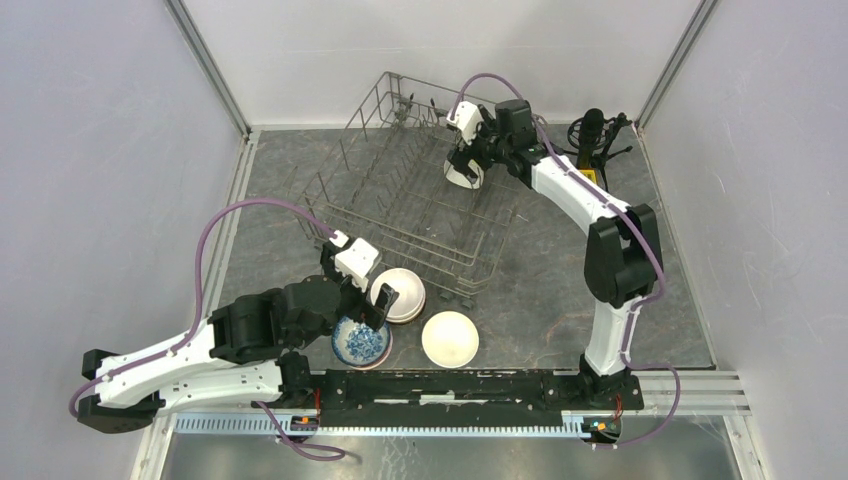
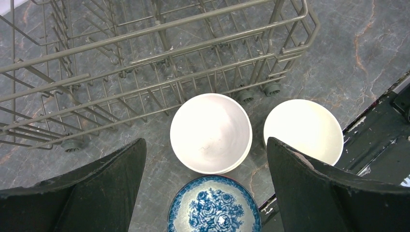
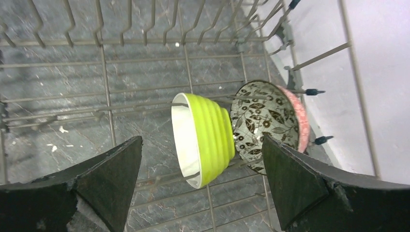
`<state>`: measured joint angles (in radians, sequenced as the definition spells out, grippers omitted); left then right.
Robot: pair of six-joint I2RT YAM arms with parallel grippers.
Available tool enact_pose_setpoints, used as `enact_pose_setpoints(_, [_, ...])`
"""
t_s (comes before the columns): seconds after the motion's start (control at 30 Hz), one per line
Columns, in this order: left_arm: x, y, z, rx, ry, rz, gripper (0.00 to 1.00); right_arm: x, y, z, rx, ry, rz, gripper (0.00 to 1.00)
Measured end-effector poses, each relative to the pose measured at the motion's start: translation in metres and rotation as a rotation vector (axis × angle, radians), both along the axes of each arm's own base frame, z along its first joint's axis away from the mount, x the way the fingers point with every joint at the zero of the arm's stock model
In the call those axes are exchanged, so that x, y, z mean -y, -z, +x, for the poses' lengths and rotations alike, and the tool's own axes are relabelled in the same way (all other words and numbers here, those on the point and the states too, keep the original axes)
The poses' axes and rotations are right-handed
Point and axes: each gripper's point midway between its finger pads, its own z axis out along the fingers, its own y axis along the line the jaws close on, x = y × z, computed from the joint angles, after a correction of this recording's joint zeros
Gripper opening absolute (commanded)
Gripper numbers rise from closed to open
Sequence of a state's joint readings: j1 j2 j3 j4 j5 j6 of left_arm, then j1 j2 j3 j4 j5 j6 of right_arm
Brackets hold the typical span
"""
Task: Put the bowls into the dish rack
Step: Place the bowl in the dish rack, then pick up the bowl from the center of the board.
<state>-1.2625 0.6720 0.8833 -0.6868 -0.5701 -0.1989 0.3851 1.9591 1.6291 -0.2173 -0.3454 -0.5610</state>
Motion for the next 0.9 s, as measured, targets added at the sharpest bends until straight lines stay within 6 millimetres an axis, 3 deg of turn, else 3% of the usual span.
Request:
enact_pose_setpoints(0.2, [-0.001, 0.000, 0.000, 0.002, -0.004, 0.001, 1.00, 0.003, -0.050, -0.007, 0.063, 0.060, 0.109, 0.98])
enact_pose_setpoints(0.33, [-0.001, 0.000, 0.001, 0.002, -0.005, 0.001, 1.00, 0.012, -0.072, -0.010, 0.075, 0.134, 0.195, 0.98])
enact_pose_setpoints(0.57, [-0.003, 0.002, 0.000, -0.002, -0.005, 0.014, 1.00, 0.034, -0.083, -0.017, -0.005, 0.230, 0.369, 0.98])
enact_pose_setpoints(0.77, [-0.004, 0.003, 0.000, -0.001, -0.010, 0.020, 1.00, 0.047, -0.080, -0.047, -0.102, 0.214, 0.562, 0.98])
enact_pose_setpoints(0.9, [-0.006, 0.003, 0.002, 0.004, -0.021, 0.024, 1.00, 0.054, -0.098, -0.057, -0.199, 0.144, 0.767, 0.98])
